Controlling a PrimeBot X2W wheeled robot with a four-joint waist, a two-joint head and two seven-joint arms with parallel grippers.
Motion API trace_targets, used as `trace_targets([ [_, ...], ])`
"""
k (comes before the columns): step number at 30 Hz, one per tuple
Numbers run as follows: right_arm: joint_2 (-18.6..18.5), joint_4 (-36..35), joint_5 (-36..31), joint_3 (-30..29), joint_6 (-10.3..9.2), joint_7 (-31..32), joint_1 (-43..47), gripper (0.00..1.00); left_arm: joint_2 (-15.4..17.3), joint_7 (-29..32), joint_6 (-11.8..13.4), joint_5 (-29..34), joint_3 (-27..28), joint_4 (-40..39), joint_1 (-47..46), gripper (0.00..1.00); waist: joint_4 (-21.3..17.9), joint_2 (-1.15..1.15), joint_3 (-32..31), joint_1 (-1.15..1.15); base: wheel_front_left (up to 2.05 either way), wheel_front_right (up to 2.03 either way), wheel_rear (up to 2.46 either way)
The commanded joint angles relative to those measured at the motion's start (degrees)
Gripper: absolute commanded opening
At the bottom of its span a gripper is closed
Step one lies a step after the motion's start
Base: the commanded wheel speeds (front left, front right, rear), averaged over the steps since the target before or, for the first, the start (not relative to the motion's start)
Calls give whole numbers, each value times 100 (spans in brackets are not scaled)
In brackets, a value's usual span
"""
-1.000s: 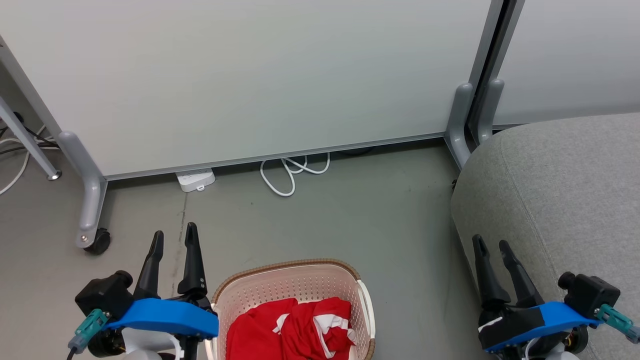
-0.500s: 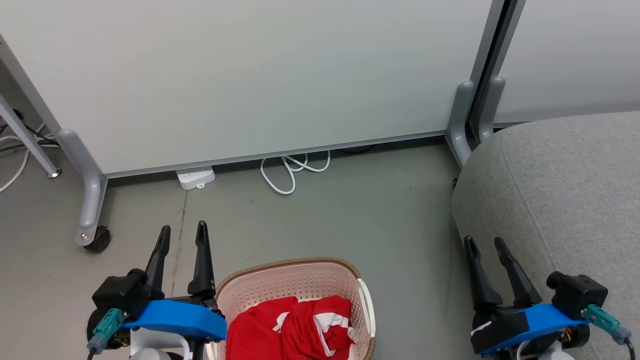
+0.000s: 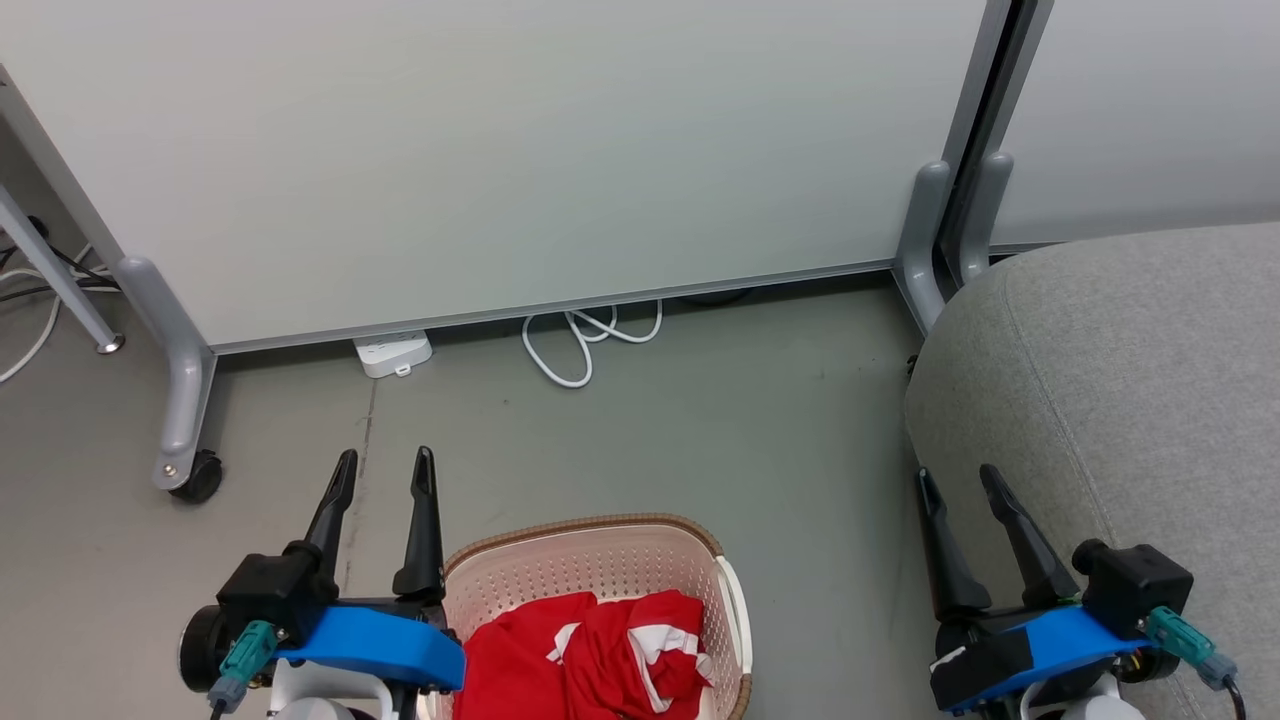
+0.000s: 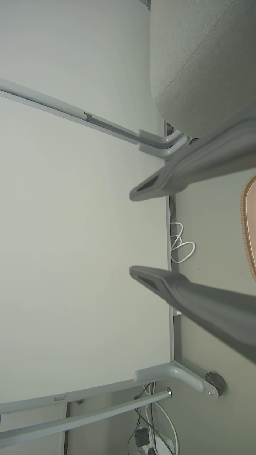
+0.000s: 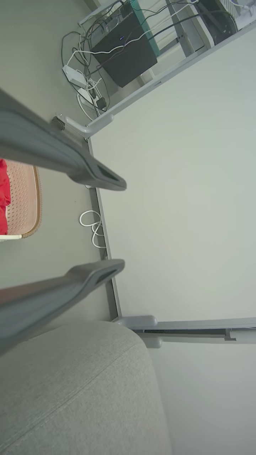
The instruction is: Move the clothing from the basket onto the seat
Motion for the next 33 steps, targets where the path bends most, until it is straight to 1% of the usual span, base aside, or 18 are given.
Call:
trace_targets([
  [1,-39,-11,-119,12,12,-58,-72,100,23,-59,-16,102,-26,7,-94,100,3,0,-2,0,0,0,0],
  [20,-41,72,-892,85,9,-251,-78,100,26,-251,-70,773,-127,244,-105,100,16,0,-9,0,0,0,0],
  [33,-40,154,-880,56,9,-248,-68,100,25,-249,-79,653,-140,394,-113,100,17,0,-11,0,0,0,0],
])
